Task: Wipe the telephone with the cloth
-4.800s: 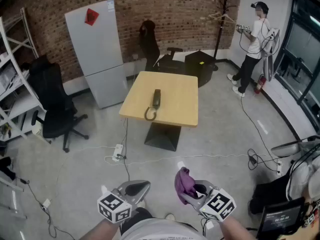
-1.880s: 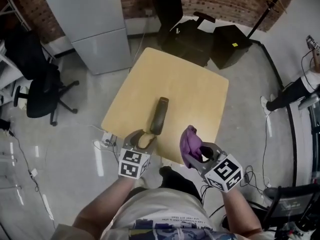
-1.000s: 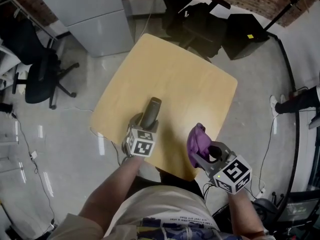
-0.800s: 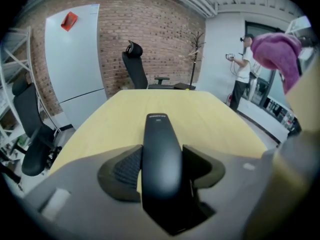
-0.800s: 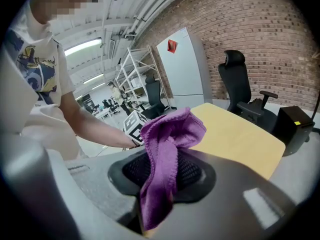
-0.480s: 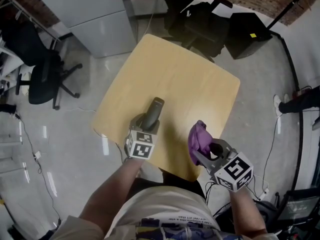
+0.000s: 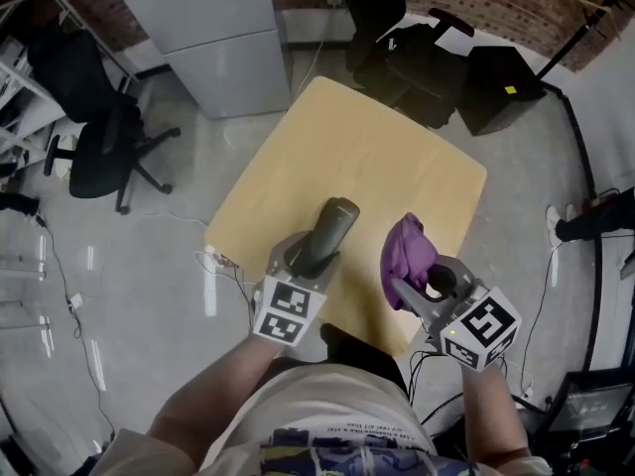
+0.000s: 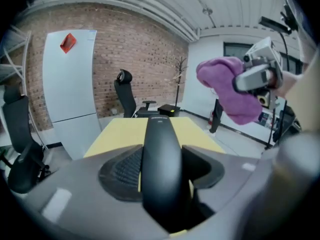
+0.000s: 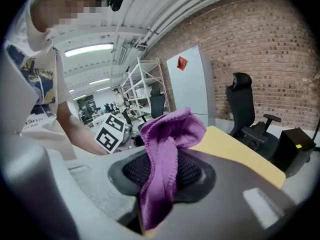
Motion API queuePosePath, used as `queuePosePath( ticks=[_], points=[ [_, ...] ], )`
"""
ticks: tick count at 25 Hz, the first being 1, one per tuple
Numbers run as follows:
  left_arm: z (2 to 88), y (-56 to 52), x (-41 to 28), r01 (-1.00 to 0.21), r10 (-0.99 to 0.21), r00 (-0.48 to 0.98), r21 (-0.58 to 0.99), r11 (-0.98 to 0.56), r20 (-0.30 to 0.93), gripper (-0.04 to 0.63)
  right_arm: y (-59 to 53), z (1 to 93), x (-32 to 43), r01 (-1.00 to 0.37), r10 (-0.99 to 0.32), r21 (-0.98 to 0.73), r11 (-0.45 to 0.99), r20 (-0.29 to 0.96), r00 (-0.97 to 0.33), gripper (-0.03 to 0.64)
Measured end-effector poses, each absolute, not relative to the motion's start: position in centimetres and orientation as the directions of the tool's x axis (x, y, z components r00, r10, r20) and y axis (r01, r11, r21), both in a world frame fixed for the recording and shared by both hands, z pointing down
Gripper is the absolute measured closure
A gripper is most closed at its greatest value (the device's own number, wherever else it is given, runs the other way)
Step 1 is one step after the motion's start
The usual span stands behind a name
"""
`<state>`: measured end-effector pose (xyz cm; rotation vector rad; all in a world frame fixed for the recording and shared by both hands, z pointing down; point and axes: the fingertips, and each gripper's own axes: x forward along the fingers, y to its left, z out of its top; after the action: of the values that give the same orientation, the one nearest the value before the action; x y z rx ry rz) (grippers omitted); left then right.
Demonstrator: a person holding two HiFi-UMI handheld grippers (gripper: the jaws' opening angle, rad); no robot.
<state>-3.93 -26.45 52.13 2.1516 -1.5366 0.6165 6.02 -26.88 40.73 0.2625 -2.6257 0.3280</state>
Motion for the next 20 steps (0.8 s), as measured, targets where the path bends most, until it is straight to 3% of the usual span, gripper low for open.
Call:
queuePosePath(
  ticks=[13, 20],
  points=[
    [44.5, -18.9, -3.5, -0.895, -0.790, 0.422, 0.066, -0.441, 0.444, 0.339, -19.8, 32.4, -3.8, -0.109, -0.076, -0.086, 0.990, 0.325, -0.943, 0.508],
    [43.5, -15.2, -3.4, -0.872, -0.782, 0.470, 0.078, -0.483, 0.409, 0.339, -13.8, 31.4, -9.1, -0.019, -0.004, -0.044, 0.999, 0.315, -0.949, 0.509]
  ],
)
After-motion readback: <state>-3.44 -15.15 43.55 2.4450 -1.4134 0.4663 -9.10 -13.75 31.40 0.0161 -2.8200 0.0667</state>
